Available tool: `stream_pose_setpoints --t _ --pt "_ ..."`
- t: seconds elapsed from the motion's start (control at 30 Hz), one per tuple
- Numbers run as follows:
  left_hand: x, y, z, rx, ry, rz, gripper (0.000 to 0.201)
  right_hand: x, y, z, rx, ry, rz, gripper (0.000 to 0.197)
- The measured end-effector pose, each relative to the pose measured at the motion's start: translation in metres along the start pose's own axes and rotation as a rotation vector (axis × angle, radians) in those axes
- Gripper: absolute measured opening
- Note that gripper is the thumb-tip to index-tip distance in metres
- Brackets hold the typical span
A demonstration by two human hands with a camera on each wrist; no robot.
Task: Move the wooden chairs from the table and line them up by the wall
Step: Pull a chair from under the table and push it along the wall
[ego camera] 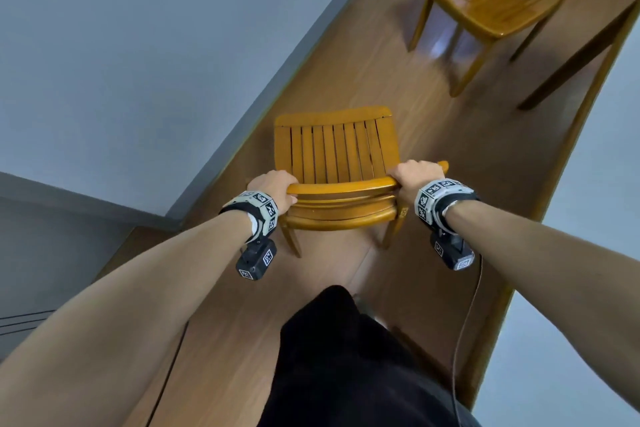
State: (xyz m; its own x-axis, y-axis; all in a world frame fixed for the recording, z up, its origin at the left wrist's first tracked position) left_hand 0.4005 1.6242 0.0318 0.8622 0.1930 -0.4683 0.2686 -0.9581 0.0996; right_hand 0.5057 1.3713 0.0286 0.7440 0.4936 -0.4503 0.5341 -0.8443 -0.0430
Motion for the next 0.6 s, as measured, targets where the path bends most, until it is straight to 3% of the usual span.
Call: stream_pose_setpoints --t 0.23,0.43,0.6 --pt "0.094 0.02 -0.058 -0.056 0.018 -0.03 0.015 0.113 0.05 -0.063 -0.053 -0.023 -0.051 0.024" --pt "0.178 0.017 -0.124 -0.139 0.076 -0.1 0.026 0.216 0.077 -0.138 -0.069 0.01 -0.126 0.014" --pt "0.218 0.026 -0.13 -0.159 0.033 -0.187 0.022 0.276 0.095 -0.156 -0.149 -0.041 -0.185 0.016"
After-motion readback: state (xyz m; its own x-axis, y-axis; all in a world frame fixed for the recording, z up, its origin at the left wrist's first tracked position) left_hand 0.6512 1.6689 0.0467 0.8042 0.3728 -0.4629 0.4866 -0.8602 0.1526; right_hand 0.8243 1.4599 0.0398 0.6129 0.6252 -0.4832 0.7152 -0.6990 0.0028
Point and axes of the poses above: each hand's wrist, its own x-axis towards the middle knuckle, its own z-axis out of the palm, y = z × x, the point moved 5 cm from there along x, towards the middle knuckle, and after that the axes turned 5 degrees about y, right-handed, at the moved point
